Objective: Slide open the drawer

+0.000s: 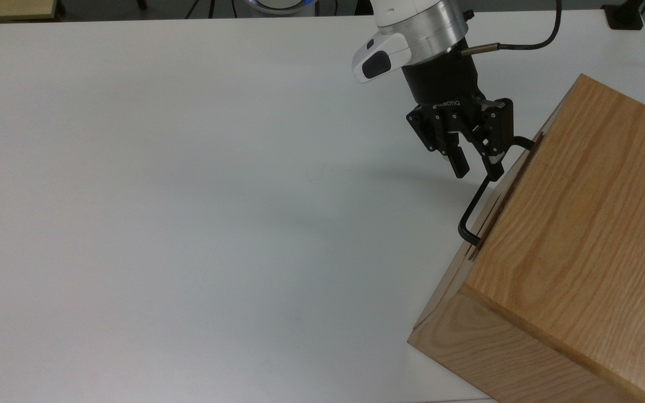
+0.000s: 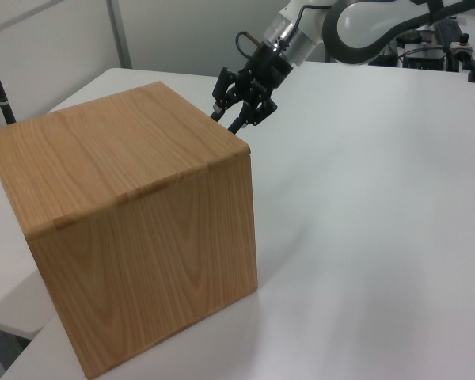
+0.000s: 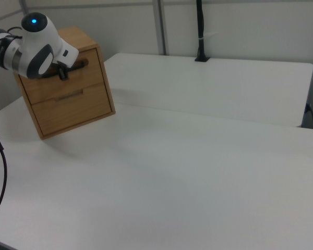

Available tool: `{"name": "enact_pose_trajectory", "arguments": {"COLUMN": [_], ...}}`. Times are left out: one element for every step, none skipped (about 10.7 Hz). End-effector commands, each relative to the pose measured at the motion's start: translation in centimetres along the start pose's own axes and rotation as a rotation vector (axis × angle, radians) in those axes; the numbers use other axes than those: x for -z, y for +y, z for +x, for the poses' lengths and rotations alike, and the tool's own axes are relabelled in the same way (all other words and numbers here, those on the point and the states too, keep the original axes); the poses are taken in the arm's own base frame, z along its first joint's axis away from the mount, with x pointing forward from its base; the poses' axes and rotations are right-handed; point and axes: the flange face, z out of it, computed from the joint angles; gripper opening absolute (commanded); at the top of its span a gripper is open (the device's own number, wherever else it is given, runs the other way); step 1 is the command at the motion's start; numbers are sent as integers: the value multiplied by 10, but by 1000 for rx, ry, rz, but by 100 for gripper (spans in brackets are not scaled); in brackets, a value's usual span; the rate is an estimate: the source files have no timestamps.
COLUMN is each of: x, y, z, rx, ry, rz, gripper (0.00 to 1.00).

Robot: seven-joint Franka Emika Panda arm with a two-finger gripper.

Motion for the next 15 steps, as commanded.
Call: {"name": "enact_pose_trajectory", "arguments": {"x": [-7,-10,-9,-8,-9,-8,-6,-3,4,13,22,29,35,39,48], "y": [2,3,3,2,3,4,5,9,19,29,40,51,61,69,75], "z": [-4,-5,-5,-5,-6,-4,-4,-6,-3,-7,-5,-5,-4,0,6], "rx": [-18,-16,-13,-8,-7,-10,-9,-10,-17,-12,-9,-3,9,7,-3], "ry": [1,-1,0,2,2,3,4,3,13,16,24,27,32,39,44], "rz": [21,18,18,18,16,14,11,2,-13,-33,-51,-71,-87,-98,-109], "gripper": [42,28,10,0,0,0,0,0,0,0,0,0,0,0,0]}}
